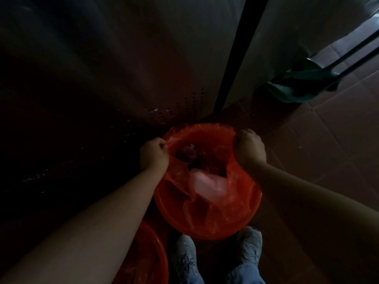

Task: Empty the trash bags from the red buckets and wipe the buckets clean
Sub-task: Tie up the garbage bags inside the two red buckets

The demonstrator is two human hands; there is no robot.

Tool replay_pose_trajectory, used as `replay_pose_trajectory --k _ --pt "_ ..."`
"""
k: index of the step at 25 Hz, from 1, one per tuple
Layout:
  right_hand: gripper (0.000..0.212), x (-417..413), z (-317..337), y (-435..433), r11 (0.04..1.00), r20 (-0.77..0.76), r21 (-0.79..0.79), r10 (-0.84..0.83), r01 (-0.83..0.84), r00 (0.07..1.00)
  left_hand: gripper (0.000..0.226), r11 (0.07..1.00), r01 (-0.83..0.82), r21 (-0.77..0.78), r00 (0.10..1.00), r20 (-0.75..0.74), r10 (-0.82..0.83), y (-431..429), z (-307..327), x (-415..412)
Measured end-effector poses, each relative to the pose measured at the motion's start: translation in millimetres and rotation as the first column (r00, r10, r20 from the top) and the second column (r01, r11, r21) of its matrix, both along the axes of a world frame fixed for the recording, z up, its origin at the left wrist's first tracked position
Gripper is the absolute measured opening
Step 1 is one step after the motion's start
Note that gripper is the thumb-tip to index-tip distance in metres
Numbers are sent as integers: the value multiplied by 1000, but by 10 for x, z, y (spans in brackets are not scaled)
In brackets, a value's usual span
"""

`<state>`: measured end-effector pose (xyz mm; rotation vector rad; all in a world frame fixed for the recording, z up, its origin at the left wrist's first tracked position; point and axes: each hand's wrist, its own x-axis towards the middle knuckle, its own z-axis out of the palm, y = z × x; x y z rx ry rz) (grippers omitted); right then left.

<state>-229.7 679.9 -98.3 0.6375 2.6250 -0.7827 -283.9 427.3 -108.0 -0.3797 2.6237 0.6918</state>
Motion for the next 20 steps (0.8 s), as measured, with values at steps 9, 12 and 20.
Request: replay_pose_trajectory --k 9,12,20 --pt "54 684 261 -514 998 214 61 -25 13 976 20 991 85 107 996 13 -87 -34 262 568" --pt "73 1034 476 -431 908 372 -68 -361 413 855 36 993 -104 62 977 193 90 -157 340 693" --pt "18 1200 865 -388 549 372 -435 -612 713 698 19 877 -338 343 892 415 181 -66 893 904"
